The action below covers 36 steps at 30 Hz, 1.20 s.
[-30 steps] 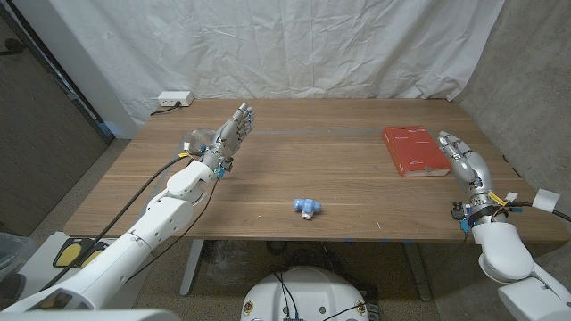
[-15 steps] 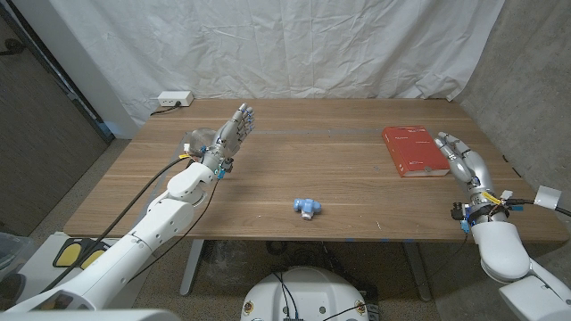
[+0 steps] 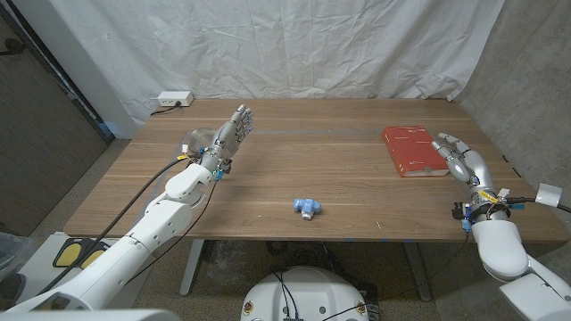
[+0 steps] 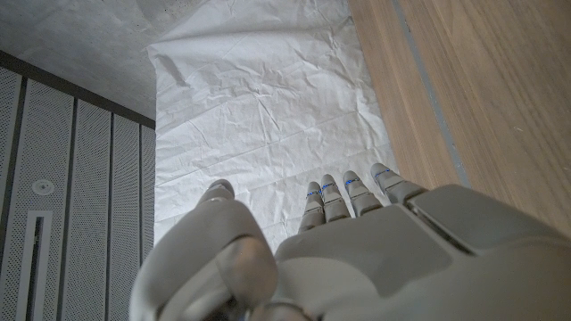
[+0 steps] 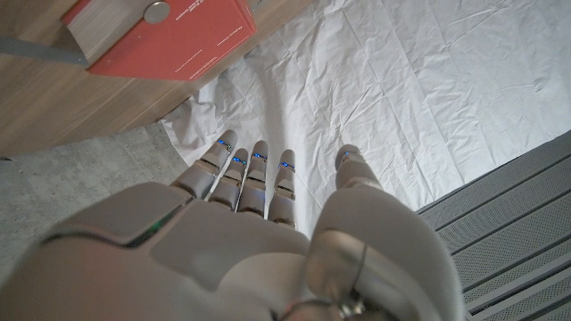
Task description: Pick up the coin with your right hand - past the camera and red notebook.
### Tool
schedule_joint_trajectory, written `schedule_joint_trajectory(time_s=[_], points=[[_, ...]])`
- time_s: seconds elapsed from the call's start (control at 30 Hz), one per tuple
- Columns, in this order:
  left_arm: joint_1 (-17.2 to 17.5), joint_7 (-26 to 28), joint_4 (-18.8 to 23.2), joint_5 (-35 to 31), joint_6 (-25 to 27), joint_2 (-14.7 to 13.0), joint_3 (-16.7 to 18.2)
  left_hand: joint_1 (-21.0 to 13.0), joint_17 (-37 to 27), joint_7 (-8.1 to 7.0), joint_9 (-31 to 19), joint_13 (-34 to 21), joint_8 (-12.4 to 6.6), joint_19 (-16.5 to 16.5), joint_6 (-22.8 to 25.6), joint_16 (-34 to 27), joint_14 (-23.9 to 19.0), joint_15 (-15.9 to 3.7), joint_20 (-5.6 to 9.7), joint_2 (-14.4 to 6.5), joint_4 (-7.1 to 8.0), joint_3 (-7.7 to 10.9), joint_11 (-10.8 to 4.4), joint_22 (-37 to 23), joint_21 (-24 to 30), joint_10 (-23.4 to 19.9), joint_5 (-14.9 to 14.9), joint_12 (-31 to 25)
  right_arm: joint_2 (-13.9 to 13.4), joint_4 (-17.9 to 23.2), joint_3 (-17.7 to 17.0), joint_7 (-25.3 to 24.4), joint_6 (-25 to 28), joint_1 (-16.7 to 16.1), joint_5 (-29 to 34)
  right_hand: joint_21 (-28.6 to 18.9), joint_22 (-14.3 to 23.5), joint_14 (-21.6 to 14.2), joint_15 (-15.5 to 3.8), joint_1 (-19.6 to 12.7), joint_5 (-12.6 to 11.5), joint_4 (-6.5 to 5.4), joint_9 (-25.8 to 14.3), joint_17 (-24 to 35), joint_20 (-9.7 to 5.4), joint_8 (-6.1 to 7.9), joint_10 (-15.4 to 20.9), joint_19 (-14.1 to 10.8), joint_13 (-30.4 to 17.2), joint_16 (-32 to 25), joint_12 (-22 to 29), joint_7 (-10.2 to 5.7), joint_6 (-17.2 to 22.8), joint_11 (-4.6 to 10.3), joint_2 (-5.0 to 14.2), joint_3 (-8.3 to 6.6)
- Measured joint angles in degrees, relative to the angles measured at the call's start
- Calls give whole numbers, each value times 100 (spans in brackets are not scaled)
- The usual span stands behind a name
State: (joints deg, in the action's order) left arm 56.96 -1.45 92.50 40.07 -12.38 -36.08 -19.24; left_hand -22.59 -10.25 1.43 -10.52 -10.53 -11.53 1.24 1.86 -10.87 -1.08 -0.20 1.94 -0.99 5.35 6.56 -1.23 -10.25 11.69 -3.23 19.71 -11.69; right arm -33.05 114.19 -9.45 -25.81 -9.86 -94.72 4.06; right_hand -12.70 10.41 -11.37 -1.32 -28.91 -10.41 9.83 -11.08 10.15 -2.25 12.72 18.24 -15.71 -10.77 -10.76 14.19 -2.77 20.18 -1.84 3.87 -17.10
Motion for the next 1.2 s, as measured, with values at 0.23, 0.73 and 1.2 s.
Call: schedule_joint_trajectory(time_s=[0.23,0.73,1.2], points=[[31,11,39,7,1,-21,17,0,0,0,0,0,0,0,0,0,0,0,0,0,0,0,0,0,0,0,0,0,-29,97,-10,-69,251,-41,183,22,-2,0,0,-240,-62,44,-16,0,0,0,0,0,-4,0,0,-52,9,0,-90,-45],[46,27,60,11,15,-27,24,0,0,0,0,0,0,0,0,0,0,0,0,0,0,0,0,0,0,0,0,0,-94,384,5,-256,873,-139,660,42,11,1,1,-773,-106,92,-53,0,0,-1,-15,0,-4,0,-23,-247,18,117,-215,-94],[75,54,49,11,-9,-2,24,0,0,0,0,0,0,0,0,0,0,0,0,0,0,-34,0,1,0,0,-23,0,-228,535,94,-344,1415,-154,1052,63,14,-8,-54,-1093,-151,75,-80,0,0,43,-44,0,-30,0,-23,-337,46,145,-235,-157]])
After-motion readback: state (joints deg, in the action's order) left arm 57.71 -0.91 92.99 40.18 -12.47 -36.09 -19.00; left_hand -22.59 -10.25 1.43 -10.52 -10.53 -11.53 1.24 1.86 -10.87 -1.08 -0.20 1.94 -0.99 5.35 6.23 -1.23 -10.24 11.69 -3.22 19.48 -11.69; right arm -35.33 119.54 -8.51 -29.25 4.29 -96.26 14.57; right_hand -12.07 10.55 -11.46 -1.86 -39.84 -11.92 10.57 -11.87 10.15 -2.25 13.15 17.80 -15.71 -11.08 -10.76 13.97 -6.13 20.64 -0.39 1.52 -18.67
